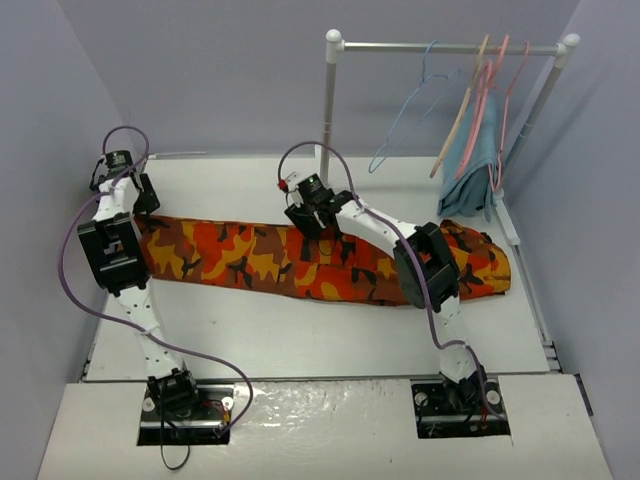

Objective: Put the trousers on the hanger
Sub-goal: Fold the trousers

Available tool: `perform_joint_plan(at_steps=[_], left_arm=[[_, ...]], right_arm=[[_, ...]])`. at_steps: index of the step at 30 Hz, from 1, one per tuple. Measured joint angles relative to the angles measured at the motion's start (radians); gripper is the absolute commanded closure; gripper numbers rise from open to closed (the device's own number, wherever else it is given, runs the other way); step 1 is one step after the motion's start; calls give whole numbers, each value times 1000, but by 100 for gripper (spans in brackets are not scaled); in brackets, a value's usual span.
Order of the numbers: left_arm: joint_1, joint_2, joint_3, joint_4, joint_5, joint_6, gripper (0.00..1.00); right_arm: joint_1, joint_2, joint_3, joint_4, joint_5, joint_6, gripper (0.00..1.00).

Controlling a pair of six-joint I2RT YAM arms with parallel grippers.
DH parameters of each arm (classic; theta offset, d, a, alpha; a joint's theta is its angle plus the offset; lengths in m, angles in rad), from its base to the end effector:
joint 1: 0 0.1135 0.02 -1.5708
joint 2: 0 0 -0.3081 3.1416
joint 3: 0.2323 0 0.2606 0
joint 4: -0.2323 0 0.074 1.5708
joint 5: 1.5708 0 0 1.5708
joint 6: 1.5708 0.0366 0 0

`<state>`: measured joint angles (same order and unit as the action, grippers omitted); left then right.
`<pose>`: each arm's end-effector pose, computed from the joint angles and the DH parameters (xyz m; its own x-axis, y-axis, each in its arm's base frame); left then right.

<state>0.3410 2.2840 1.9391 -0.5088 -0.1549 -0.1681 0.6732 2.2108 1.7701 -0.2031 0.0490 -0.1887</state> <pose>0.5192 0.1902 0.2342 -0.6290 -0.3986 -0.6674 -0.5388 0.8424 0.0047 0.4291 0.3399 0.2403 -0.3499 -0.5187 -0.7801 -0.6696 0.7208 -0.1789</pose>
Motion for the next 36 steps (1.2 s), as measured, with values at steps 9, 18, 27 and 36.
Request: perform_joint_plan(at_steps=[9, 18, 27, 36], left_arm=[[-58, -318, -353, 134, 20, -52, 22], [-119, -310, -563, 135, 63, -213, 22], [9, -313, -572, 95, 79, -296, 22], [103, -329, -580, 67, 79, -307, 19]], right_arm=[[4, -276, -198, 60, -9, 172, 40], [23, -380, -687, 149, 1, 402, 39], [99, -479, -843, 246, 1, 488, 38], [297, -378, -715, 235, 22, 489, 38]])
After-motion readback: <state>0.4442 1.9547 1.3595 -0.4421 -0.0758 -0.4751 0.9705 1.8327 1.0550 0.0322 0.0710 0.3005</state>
